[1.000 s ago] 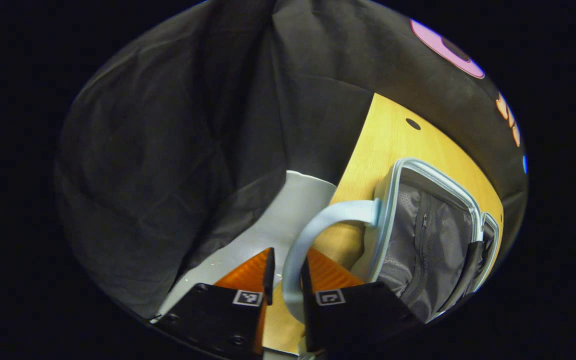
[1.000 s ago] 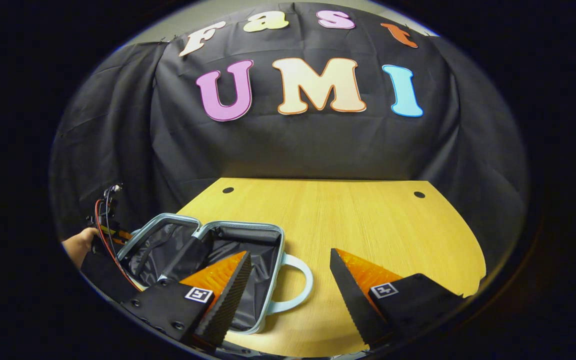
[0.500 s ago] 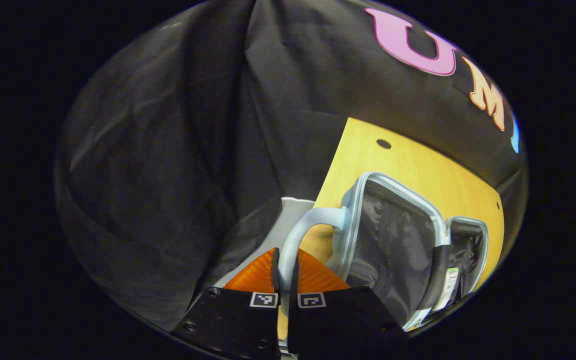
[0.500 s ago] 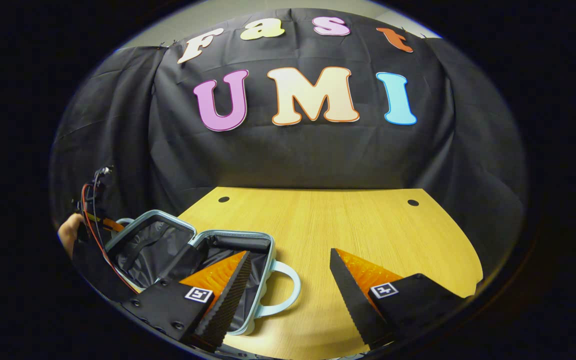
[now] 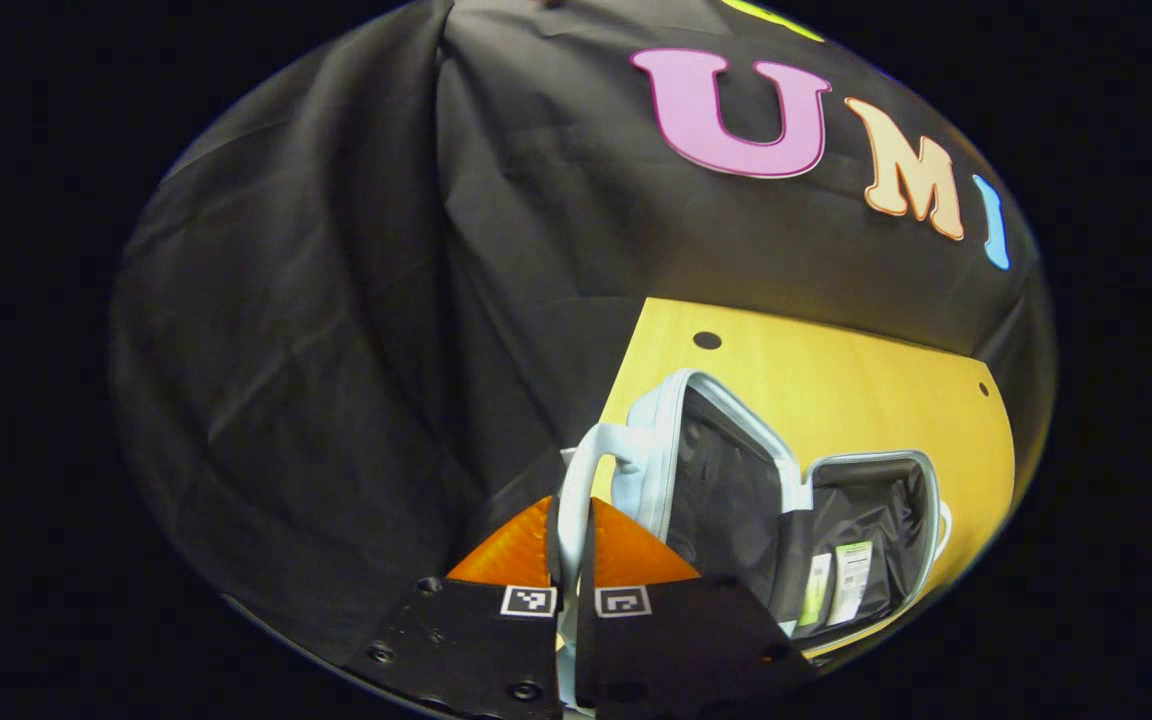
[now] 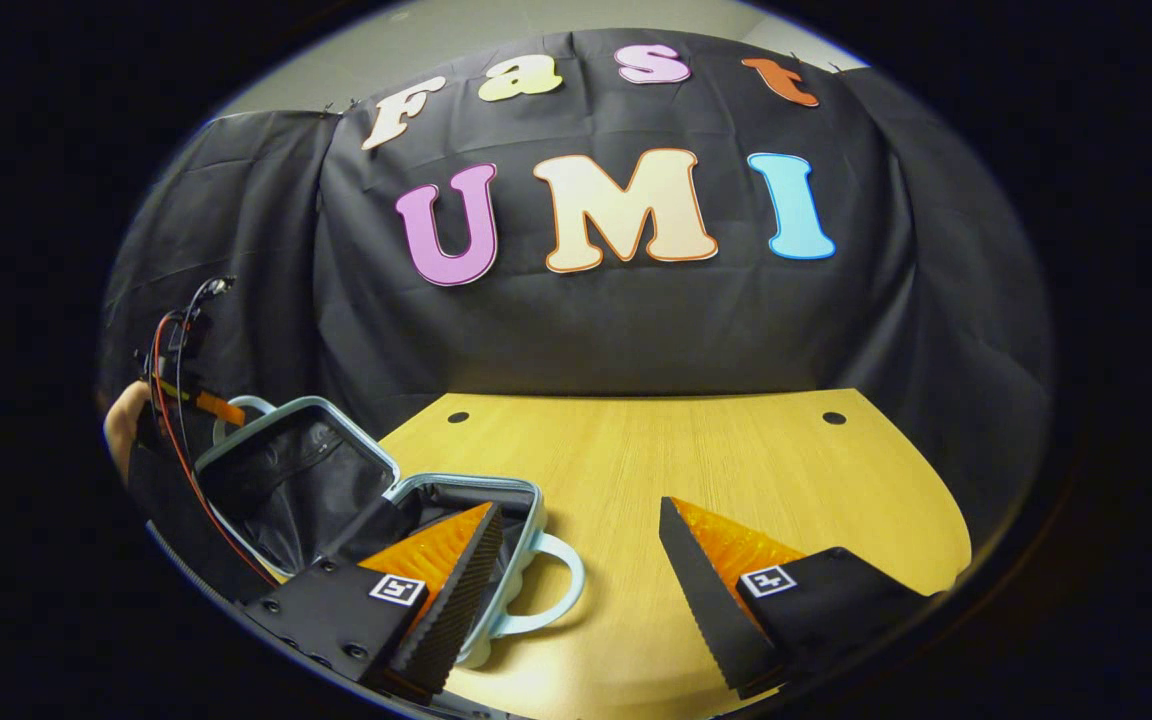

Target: First open the suitcase, pack the skin care products into it, and then close the suitcase.

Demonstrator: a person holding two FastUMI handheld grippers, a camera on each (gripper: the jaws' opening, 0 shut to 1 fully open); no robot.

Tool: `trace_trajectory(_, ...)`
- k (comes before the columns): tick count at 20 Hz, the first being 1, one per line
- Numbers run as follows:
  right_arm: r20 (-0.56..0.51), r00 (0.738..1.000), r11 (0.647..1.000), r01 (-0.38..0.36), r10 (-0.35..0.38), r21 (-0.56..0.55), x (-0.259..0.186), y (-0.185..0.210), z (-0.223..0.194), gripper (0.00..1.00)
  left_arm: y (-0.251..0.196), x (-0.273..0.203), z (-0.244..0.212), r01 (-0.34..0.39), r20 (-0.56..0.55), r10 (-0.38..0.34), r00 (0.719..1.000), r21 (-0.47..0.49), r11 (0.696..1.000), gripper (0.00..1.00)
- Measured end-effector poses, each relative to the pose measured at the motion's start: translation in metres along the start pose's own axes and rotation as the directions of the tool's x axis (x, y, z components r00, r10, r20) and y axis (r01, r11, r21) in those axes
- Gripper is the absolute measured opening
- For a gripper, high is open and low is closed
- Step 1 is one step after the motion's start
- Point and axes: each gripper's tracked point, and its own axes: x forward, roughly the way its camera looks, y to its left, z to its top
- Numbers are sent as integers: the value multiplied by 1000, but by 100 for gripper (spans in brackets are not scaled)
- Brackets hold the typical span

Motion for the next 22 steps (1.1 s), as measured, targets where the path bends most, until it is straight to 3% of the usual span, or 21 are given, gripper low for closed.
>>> trace_trajectory(6,-3,1000,999,-13,13,52,-8,-54,3,98,-87,-53,42,68,102,-73,992,54,996,0)
trace_trajectory(10,1,1000,998,-7,7,69,-14,-89,5,98,-149,-71,47,99,111,-112,988,116,988,0)
trace_trajectory(13,6,1000,994,-2,1,105,-18,-110,9,98,-198,-82,52,161,102,-177,979,151,975,0)
trace_trajectory(18,27,1000,996,8,-11,86,-30,-142,17,98,-286,-93,40,354,80,-361,929,94,931,0)
trace_trajectory(22,16,1000,996,19,-21,85,-39,-163,12,98,-341,-93,17,432,40,-437,898,100,896,0)
